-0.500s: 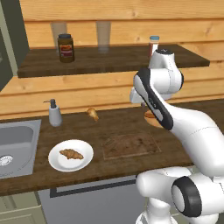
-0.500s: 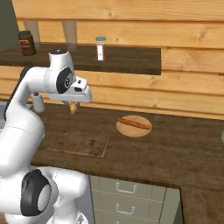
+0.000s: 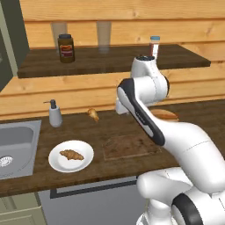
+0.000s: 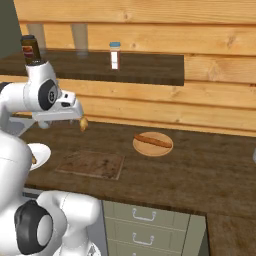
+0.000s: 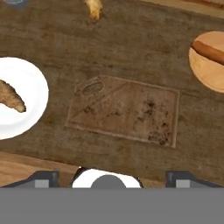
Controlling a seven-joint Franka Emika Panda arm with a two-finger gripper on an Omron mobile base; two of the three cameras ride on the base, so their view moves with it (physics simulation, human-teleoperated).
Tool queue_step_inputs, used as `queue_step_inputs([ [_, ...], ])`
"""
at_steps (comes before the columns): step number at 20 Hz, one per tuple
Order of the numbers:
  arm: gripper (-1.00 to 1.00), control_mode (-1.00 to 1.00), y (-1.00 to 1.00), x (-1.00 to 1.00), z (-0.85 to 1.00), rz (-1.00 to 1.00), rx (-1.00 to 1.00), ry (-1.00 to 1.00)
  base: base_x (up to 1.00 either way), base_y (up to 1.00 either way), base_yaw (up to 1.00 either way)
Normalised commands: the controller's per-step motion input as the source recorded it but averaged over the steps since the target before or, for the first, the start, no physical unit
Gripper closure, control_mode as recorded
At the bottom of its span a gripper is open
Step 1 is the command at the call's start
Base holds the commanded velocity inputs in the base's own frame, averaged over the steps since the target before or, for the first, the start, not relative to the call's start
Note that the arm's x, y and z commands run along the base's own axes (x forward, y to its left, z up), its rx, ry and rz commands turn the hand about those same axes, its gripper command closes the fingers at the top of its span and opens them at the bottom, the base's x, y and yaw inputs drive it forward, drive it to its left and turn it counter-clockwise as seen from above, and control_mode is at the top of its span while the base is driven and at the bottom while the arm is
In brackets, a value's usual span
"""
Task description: From the different types of pastries on the counter, select a croissant and place it on the cutting board. Then retrieve a jar of jam from the cabinet and place it alongside the croissant on the cutting board.
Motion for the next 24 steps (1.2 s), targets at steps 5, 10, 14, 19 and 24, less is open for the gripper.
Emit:
queue_step_inputs([
  [5, -1.0, -1.0, 1.0, -0.59, -0.33, 0.33, -0.02, 0.03, 0.0, 0.0, 0.0],
  [10, -1.0, -1.0, 0.91, -0.12, -0.38, 0.39, 0.02, 0.16, 0.0, 0.0, 0.0],
  [14, -1.0, -1.0, 0.45, 0.02, -0.29, 0.28, 0.04, 0.1, 0.0, 0.0, 0.0],
  [19, -1.0, -1.0, 0.26, 0.0, -0.17, 0.0, 0.01, 0.0, 0.0, 0.0, 0.0],
  [24, -1.0, -1.0, 0.82, 0.18, -0.32, 0.0, 0.01, 0.03, 0.0, 0.0, 0.0],
])
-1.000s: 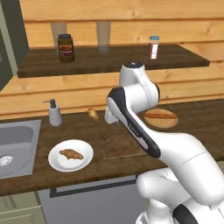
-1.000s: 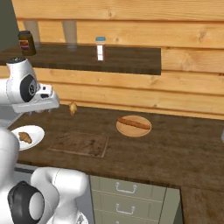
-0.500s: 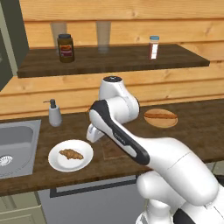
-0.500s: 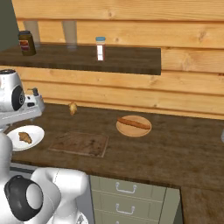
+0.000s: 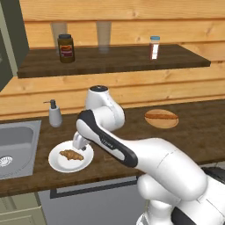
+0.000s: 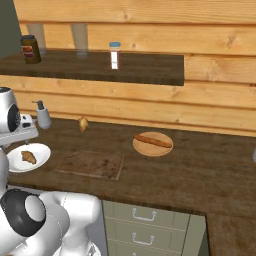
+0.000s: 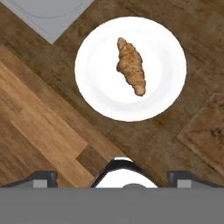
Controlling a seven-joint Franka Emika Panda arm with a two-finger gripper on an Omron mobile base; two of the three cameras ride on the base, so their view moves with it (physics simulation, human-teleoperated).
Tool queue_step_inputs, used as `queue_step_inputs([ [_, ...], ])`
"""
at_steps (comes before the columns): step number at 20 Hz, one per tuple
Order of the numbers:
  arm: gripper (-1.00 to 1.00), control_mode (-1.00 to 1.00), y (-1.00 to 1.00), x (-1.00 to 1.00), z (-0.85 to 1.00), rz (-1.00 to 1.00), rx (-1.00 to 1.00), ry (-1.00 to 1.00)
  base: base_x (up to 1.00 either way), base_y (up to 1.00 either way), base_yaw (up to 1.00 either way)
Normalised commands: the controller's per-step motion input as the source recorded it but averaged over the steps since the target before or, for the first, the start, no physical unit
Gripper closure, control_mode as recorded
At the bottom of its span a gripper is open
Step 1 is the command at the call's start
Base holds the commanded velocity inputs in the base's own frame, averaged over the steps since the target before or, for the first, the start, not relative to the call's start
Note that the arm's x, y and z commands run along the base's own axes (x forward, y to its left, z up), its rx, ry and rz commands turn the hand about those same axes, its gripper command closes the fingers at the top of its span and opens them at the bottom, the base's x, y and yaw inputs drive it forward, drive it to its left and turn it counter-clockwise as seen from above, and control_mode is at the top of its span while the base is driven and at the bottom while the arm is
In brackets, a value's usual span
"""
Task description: From the different types of pastries on the counter, select a croissant and place it on the cutting board. Then retrieve a jar of jam from the cabinet and place it alongside the croissant on the cutting board.
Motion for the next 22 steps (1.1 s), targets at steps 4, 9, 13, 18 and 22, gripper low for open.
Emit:
queue_step_inputs([
  [4, -1.0, -1.0, 0.59, 0.45, -0.13, 0.0, 0.01, 0.0, 0.0, 0.0, 0.0],
  [9, -1.0, -1.0, 0.16, 0.2, -0.23, 0.03, 0.08, 0.0, 0.0, 0.0, 0.0],
  [13, -1.0, -1.0, 0.0, -0.1, -0.18, 0.01, 0.17, -0.15, 0.0, 0.0, 0.0],
  [18, -1.0, -1.0, 0.0, -0.11, -0.01, 0.0, 0.15, -0.16, 0.0, 0.0, 0.0],
  [22, -1.0, -1.0, 0.0, -0.01, -0.11, 0.0, 0.0, 0.01, 0.0, 0.0, 0.0],
])
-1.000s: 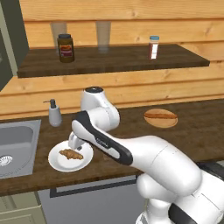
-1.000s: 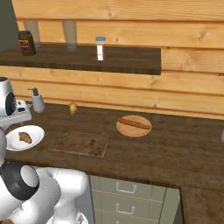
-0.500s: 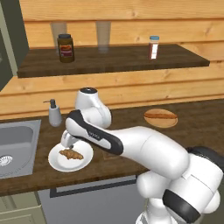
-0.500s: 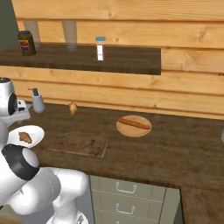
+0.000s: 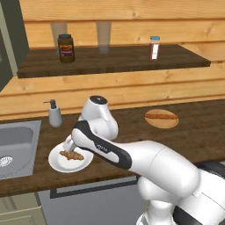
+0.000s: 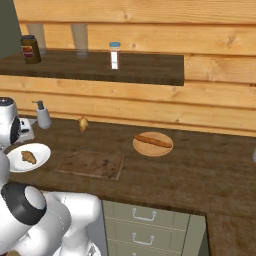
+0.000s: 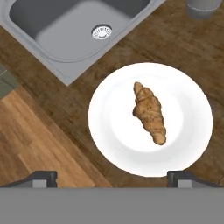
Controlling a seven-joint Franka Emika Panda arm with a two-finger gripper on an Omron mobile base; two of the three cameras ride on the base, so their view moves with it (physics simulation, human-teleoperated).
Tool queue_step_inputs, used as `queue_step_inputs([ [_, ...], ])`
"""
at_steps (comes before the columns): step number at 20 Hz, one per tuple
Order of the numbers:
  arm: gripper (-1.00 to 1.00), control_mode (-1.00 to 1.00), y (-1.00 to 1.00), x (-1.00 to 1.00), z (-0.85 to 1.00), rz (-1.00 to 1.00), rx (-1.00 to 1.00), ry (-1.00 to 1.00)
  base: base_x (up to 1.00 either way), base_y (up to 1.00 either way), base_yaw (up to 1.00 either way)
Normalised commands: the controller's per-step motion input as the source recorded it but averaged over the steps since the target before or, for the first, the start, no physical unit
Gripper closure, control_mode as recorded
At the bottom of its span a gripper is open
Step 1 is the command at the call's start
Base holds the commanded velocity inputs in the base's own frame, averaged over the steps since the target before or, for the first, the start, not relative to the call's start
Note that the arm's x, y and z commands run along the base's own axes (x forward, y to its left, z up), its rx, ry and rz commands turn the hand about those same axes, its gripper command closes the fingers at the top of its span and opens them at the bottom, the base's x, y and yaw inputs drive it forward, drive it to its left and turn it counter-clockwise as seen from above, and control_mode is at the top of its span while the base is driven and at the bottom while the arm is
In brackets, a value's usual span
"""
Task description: From the different types of pastries on the counter, select a croissant and place it on the cutting board. Then retrieve a jar of jam from the cabinet and place it alongside the croissant on the cutting board.
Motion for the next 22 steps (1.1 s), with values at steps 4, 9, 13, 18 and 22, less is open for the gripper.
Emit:
queue_step_inputs([
  [4, -1.0, -1.0, 0.0, 0.01, -0.01, 0.0, 0.0, 0.01, 0.0, 0.0, 0.0],
  [9, -1.0, -1.0, 0.0, 0.3, -0.14, 0.0, 0.0, 0.09, 0.0, 0.0, 0.0],
  [13, -1.0, -1.0, 0.0, 0.39, -0.18, 0.0, -0.01, 0.1, 0.0, 0.0, 0.0],
  [18, -1.0, -1.0, 0.04, 0.22, -0.28, 0.02, -0.01, 0.01, 0.0, 0.0, 0.0],
  [22, -1.0, -1.0, 0.12, 0.16, -0.4, 0.05, -0.02, 0.0, 0.0, 0.0, 0.0],
])
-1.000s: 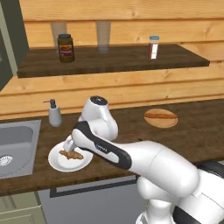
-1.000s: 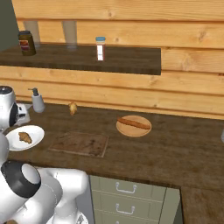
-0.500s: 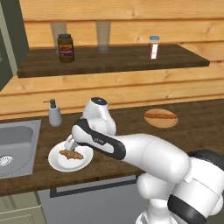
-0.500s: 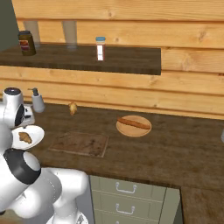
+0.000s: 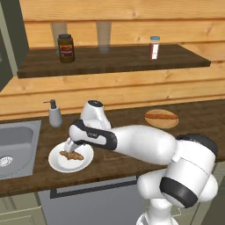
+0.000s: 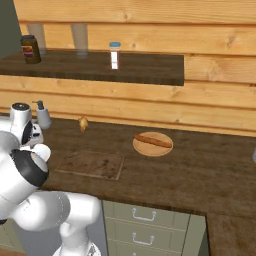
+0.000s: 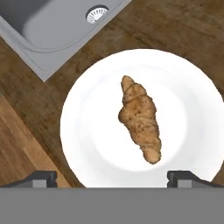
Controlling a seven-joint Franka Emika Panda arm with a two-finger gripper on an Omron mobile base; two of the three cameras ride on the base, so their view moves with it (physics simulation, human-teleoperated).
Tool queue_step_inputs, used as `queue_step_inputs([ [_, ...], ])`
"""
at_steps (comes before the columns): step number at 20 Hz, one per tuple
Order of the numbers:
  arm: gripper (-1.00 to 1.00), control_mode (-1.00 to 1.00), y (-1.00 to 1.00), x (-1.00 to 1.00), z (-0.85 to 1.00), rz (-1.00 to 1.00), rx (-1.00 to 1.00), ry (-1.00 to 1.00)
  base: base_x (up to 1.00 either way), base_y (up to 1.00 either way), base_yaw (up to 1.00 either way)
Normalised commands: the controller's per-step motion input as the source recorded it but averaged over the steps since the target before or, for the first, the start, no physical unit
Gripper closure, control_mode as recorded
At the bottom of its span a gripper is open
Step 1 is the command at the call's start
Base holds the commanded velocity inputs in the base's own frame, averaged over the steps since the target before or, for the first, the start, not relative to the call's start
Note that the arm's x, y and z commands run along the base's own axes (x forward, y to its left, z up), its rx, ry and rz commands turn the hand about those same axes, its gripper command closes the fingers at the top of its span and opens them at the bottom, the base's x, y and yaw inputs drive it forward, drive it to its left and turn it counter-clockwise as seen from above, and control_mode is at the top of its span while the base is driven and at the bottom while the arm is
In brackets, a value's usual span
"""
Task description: From the different types of pastries on the counter, select a croissant and place it on the cutting board. Then retrieve a jar of jam from the cabinet and place it alongside the croissant on the cutting board.
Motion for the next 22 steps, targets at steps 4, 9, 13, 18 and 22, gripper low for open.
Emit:
queue_step_inputs([
  [4, -1.0, -1.0, 0.2, 0.09, -0.32, 0.05, -0.03, 0.0, 0.0, 0.0, 0.0],
  [9, -1.0, -1.0, 0.12, 0.14, -0.22, 0.03, -0.03, 0.0, 0.0, 0.0, 0.0],
  [13, -1.0, -1.0, 0.0, 0.19, -0.14, 0.01, -0.02, 0.0, 0.0, 0.0, 0.0],
  [18, -1.0, -1.0, 0.0, 0.08, -0.13, 0.01, -0.03, 0.0, 0.0, 0.0, 0.0],
  [22, -1.0, -1.0, 0.02, 0.04, -0.1, 0.02, -0.03, 0.0, 0.0, 0.0, 0.0],
])
